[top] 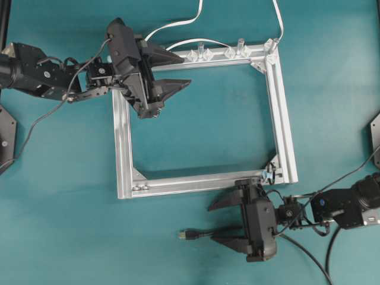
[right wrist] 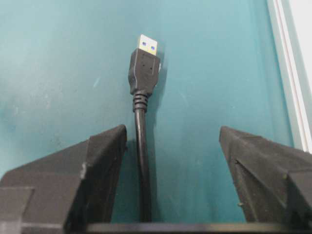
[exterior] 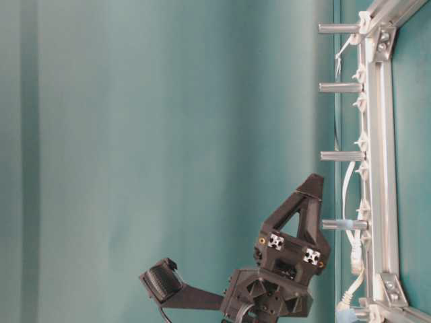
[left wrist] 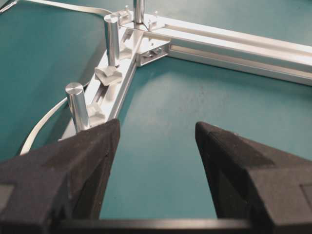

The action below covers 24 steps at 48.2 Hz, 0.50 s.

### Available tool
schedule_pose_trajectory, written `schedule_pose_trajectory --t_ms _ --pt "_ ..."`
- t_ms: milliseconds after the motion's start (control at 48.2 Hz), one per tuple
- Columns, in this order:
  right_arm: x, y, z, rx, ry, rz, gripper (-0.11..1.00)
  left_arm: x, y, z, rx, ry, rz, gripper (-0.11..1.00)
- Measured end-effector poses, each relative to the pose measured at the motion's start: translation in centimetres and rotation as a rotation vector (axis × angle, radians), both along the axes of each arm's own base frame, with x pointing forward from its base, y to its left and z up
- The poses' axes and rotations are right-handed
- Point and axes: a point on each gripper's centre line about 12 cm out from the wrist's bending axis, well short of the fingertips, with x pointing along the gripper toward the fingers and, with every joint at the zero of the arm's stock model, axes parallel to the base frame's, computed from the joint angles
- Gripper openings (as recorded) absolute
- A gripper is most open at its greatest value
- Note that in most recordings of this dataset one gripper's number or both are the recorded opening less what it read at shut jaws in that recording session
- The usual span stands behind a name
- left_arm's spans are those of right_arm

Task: Insert the wire through the string loop located on the right side.
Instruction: 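Close the right gripper on the black USB cable just behind the plug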

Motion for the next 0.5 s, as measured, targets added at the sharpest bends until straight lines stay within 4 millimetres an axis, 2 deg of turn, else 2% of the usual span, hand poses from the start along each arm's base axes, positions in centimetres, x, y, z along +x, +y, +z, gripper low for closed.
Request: schedule_pose_trajectory --t_ms 104,249,311,497 --pt "-0.09 0.00 -0.22 -0.023 0.013 0.012 0.63 0.00 0.00 0.06 0.000 -0.001 0.000 0.65" --pt "-0.36 0.22 -0.53 -0.075 0.047 0.051 0.21 -0.04 -0.01 0.01 0.000 0.000 0.000 0.65" --pt "-0.54 0.34 -0.49 -0.098 0.069 0.073 0.10 0.00 0.01 0.00 -0.001 0.000 0.001 0.65" --pt "-0.55 0.35 -0.10 -0.127 0.116 0.105 0.07 0.00 0.00 0.00 0.000 0.000 0.000 0.65"
